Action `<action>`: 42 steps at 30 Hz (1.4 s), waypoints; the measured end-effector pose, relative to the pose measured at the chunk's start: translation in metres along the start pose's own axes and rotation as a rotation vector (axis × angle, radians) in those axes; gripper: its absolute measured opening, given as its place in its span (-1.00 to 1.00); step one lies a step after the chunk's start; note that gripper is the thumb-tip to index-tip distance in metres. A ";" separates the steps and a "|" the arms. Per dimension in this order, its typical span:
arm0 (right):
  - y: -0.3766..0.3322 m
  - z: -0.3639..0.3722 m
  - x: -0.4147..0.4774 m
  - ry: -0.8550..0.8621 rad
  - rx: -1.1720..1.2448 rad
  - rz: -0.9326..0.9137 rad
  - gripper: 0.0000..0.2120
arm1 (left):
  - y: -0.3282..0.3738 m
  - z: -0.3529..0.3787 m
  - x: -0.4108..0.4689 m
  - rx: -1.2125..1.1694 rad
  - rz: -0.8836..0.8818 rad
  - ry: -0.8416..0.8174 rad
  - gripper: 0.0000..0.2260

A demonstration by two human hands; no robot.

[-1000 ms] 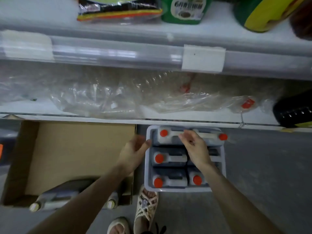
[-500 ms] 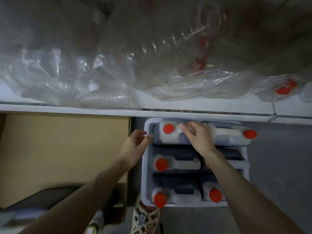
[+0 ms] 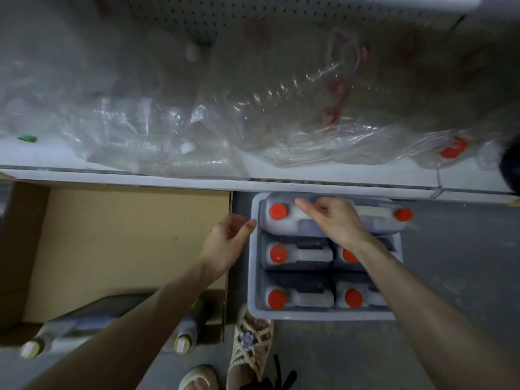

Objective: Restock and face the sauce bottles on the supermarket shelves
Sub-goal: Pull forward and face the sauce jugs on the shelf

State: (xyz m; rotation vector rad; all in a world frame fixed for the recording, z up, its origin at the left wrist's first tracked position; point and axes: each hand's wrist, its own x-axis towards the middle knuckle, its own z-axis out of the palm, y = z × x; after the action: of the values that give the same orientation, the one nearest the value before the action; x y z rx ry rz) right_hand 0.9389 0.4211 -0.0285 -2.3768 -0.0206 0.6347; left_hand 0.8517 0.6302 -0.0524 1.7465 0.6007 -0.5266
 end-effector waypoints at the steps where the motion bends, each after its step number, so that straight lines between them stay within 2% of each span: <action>1: -0.012 -0.009 -0.010 -0.005 0.008 0.003 -0.46 | 0.007 -0.003 -0.010 -0.028 0.003 0.000 -0.78; 5: -0.064 -0.048 -0.055 -0.026 0.114 0.032 -0.48 | 0.040 -0.019 -0.056 -0.082 0.059 0.027 -0.75; 10: -0.135 -0.109 -0.118 -0.055 0.183 0.089 -0.55 | 0.108 -0.061 -0.132 -0.134 0.127 -0.035 -0.46; 14: -0.210 -0.172 -0.186 -0.021 0.153 0.019 -0.60 | 0.176 -0.099 -0.209 -0.126 0.250 -0.158 -0.21; 18: -0.307 -0.249 -0.266 0.052 0.104 -0.063 -0.61 | 0.253 -0.137 -0.292 -0.004 0.427 -0.234 0.04; 22: -0.413 -0.327 -0.341 0.141 0.023 -0.204 -0.60 | 0.337 -0.176 -0.369 0.010 0.625 -0.263 -0.07; 24: -0.463 -0.360 -0.379 0.184 -0.003 -0.268 -0.56 | 0.379 -0.198 -0.407 0.032 0.697 -0.215 -0.11; 28: -0.550 -0.415 -0.452 0.291 -0.035 -0.435 -0.53 | 0.460 -0.248 -0.485 0.055 0.863 -0.097 -0.06; 31: -0.607 -0.452 -0.497 0.380 -0.064 -0.558 -0.46 | 0.511 -0.281 -0.544 0.058 0.983 -0.003 -0.18; 34: -0.655 -0.481 -0.532 0.442 -0.097 -0.708 -0.46 | 0.546 -0.311 -0.591 0.029 1.072 0.109 -0.22; 38: -0.697 -0.508 -0.558 0.463 -0.063 -0.885 -0.63 | 0.583 -0.342 -0.634 0.007 1.174 0.258 -0.29; 42: -0.722 -0.525 -0.563 0.478 -0.049 -0.986 -0.57 | 0.609 -0.361 -0.659 0.047 1.211 0.313 -0.35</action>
State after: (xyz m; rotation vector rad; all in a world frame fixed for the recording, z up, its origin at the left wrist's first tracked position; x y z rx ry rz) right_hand 0.7848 0.5650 1.0055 -2.1365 -0.9274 -0.3983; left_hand 0.7498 0.7696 0.8990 1.8906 -0.3223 0.5865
